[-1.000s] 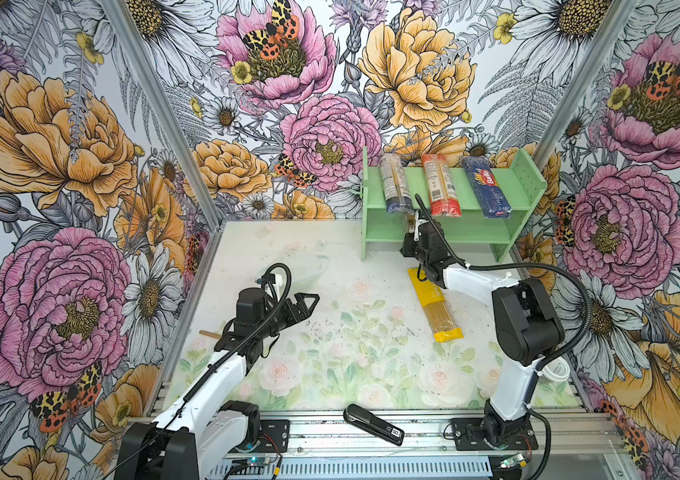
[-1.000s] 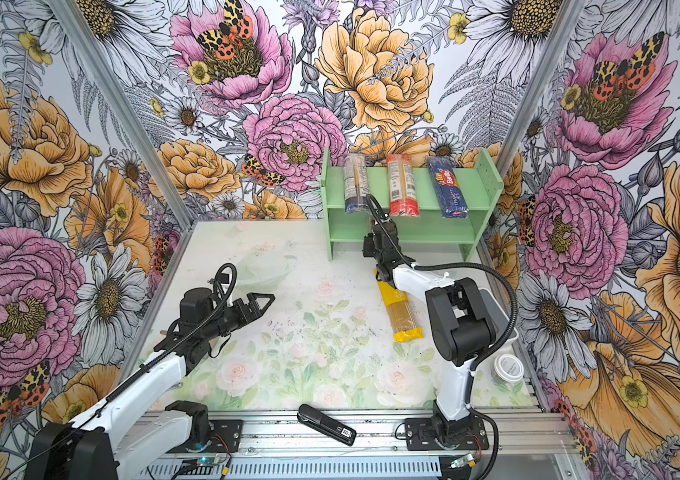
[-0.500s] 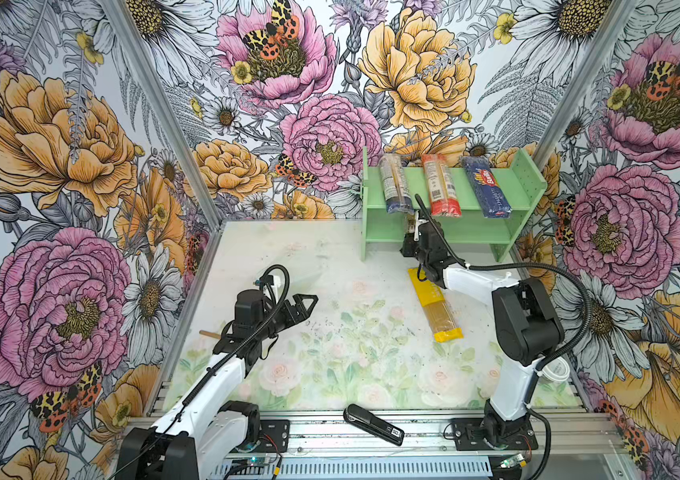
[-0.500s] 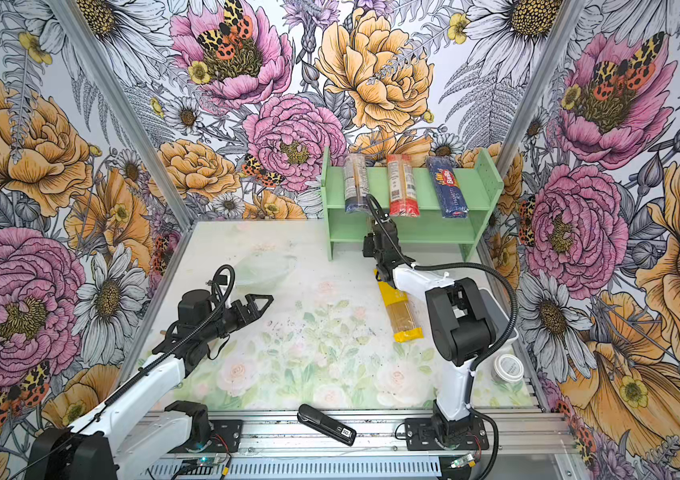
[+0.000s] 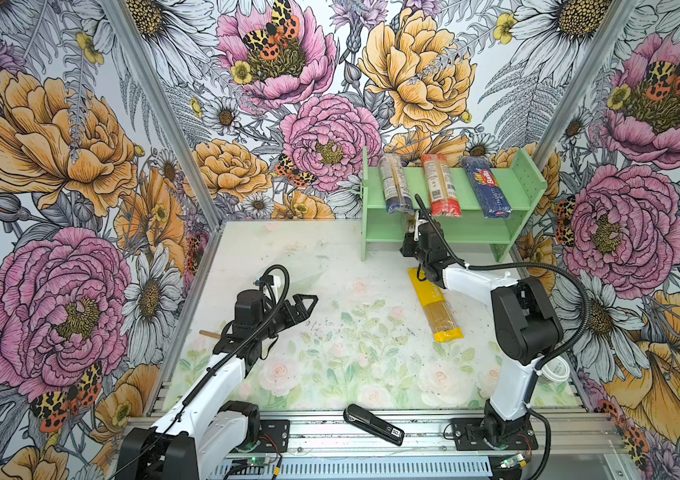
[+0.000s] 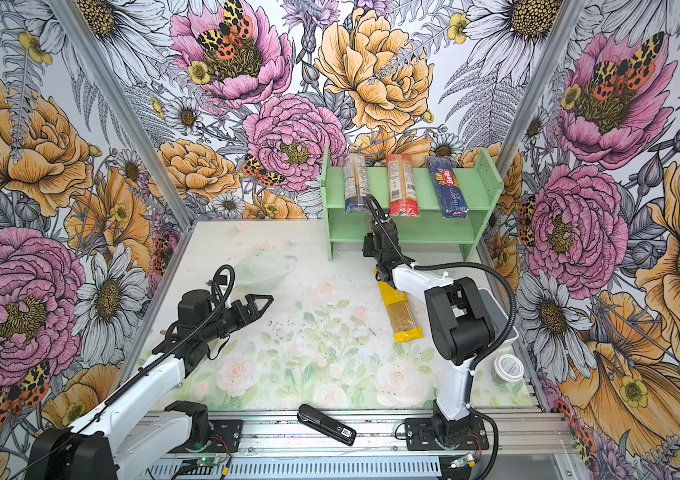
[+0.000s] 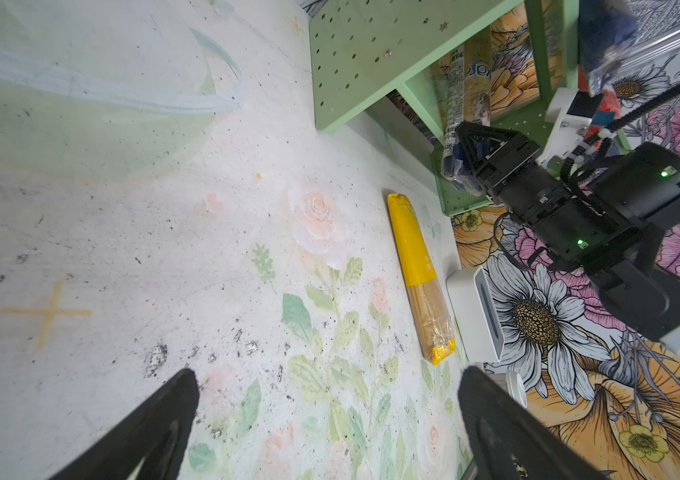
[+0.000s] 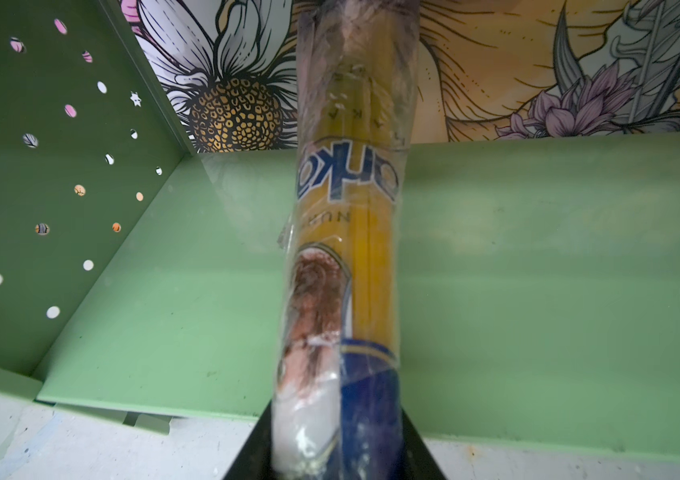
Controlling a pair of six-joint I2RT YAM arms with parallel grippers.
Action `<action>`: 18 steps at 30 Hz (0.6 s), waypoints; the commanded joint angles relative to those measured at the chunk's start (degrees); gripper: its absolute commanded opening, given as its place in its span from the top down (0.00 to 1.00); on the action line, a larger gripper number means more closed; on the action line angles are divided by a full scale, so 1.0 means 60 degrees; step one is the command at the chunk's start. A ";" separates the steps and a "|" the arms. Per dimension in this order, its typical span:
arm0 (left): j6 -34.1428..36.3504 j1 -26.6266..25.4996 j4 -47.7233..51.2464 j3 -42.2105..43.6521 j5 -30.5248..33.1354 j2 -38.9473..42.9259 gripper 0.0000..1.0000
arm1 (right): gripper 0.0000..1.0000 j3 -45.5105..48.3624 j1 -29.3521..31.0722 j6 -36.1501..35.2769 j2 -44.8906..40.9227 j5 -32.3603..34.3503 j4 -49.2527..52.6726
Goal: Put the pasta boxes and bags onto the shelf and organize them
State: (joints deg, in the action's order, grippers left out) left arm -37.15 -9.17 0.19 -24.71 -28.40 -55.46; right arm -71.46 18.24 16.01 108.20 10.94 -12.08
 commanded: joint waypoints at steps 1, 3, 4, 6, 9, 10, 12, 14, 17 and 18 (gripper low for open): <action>0.0101 0.0100 -0.0030 0.0105 -0.0203 0.0195 0.01 | 0.62 -0.0237 -0.0131 0.0045 0.0101 0.0385 -0.0909; 0.0105 0.0096 -0.0016 0.0105 -0.0203 0.0198 0.01 | 0.62 -0.0243 -0.0125 0.0060 0.0101 0.0391 -0.0904; 0.0097 0.0105 -0.0024 0.0105 -0.0203 0.0191 0.01 | 0.62 -0.0221 -0.0130 0.0063 0.0101 0.0390 -0.0907; 0.0098 0.0100 -0.0016 0.0105 -0.0217 0.0196 0.01 | 0.62 -0.0227 -0.0131 0.0068 0.0101 0.0401 -0.0914; 0.0097 0.0108 -0.0016 0.0105 -0.0206 0.0191 0.01 | 0.62 -0.0219 -0.0147 0.0071 0.0108 0.0391 -0.0902; 0.0098 0.0108 -0.0018 0.0116 -0.0207 0.0192 0.01 | 0.62 -0.0228 -0.0137 0.0068 0.0108 0.0394 -0.0901; 0.0098 0.0109 -0.0016 0.0107 -0.0217 0.0191 0.01 | 0.62 -0.0223 -0.0149 0.0078 0.0124 0.0394 -0.0891; 0.0094 0.0118 -0.0016 0.0105 -0.0218 0.0192 0.01 | 0.61 -0.0228 -0.0146 0.0079 0.0130 0.0403 -0.0880; 0.0097 0.0123 -0.0016 0.0105 -0.0214 0.0191 0.01 | 0.61 -0.0229 -0.0145 0.0070 0.0130 0.0404 -0.0872; 0.0108 0.0124 -0.0016 0.0105 -0.0217 0.0191 0.01 | 0.61 -0.0225 -0.0142 0.0068 0.0127 0.0404 -0.0870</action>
State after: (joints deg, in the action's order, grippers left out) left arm -37.15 -9.06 0.16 -24.71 -28.40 -55.07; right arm -71.46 17.96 15.99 108.25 10.96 -12.80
